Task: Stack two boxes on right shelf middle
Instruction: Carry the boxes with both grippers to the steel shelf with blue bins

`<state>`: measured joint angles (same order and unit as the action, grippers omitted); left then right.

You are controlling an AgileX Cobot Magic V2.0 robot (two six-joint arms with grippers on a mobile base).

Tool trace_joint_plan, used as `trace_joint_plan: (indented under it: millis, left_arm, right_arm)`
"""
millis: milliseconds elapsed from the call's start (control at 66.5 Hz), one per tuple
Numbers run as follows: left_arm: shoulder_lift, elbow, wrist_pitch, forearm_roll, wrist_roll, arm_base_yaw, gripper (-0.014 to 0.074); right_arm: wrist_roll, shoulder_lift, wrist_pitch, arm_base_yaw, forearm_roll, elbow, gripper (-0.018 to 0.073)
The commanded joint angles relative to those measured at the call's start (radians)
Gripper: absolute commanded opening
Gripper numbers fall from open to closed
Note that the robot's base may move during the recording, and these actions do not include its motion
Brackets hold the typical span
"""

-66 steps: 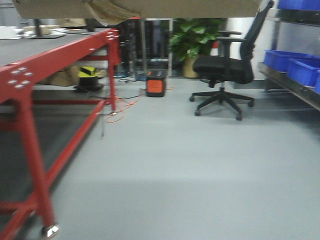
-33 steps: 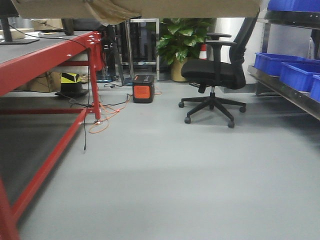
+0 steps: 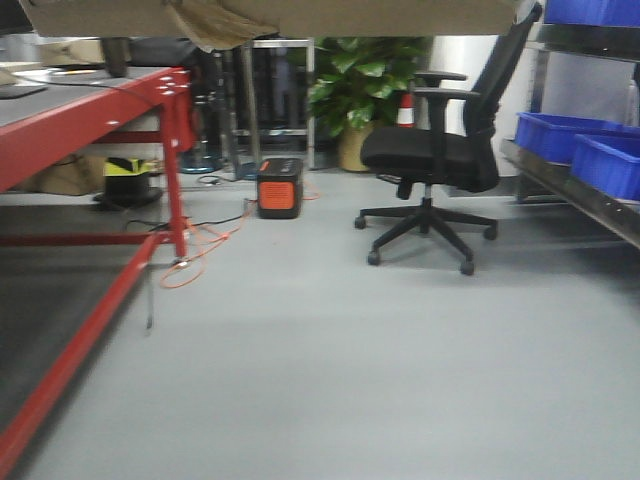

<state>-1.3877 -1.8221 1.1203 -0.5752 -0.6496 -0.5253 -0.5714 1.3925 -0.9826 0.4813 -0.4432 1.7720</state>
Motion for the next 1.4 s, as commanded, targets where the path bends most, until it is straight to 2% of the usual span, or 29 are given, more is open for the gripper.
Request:
trace_joint_plan:
  millis: [0, 1384]
  left_arm:
    - [0.016, -0.014, -0.016, -0.041, -0.008, 0.001, -0.0111]
    - [0.016, -0.014, -0.018, -0.041, -0.008, 0.001, -0.0111]
  right_arm:
    - [-0.003, -0.016, 0.034, -0.008, -0.051, 0.014, -0.0165]
    - [-0.003, -0.016, 0.047, -0.008, -0.051, 0.014, -0.0165]
